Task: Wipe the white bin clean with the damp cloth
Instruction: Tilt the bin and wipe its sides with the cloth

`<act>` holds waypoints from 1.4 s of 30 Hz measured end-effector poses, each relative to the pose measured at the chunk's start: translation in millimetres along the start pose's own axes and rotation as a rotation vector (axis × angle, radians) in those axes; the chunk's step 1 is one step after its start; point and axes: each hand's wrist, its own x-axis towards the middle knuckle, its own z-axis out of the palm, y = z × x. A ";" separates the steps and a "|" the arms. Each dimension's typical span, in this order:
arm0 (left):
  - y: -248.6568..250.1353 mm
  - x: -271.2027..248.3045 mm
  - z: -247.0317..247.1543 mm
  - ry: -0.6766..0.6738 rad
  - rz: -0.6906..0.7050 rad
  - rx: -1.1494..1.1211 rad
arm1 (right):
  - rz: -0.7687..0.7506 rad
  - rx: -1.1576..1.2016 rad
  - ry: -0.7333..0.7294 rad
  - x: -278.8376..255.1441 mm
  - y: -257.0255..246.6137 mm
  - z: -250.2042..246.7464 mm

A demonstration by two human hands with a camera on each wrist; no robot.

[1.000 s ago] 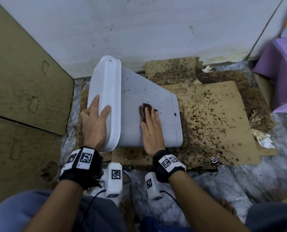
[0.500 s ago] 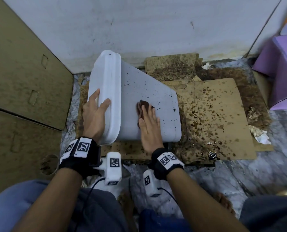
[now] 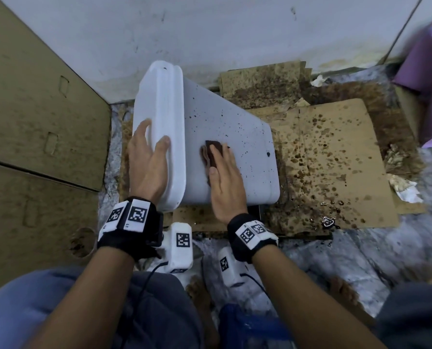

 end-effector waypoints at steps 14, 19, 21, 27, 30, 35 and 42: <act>-10.5 1.1 -8.8 -0.023 -0.020 -0.023 | 0.012 -0.090 -0.052 -11.3 -2.0 11.3; -10.2 0.0 -8.7 -0.019 -0.020 -0.025 | -0.036 -0.093 -0.045 -14.0 11.4 9.1; -9.0 0.2 -8.0 -0.016 -0.018 -0.031 | 0.054 -0.103 -0.018 -12.8 36.4 1.2; -2.8 -1.6 -4.2 0.001 0.003 -0.022 | 0.423 -0.060 0.068 -2.5 109.5 -25.4; 0.2 -2.6 -3.0 -0.007 0.006 -0.014 | 0.475 -0.010 0.088 0.3 103.2 -24.9; 3.4 -5.2 -1.7 -0.014 0.024 0.034 | 0.197 -0.032 0.013 -10.6 51.5 -8.6; -4.1 -1.0 -2.9 -0.012 0.018 0.014 | 0.077 -0.034 -0.010 -11.9 65.0 -9.9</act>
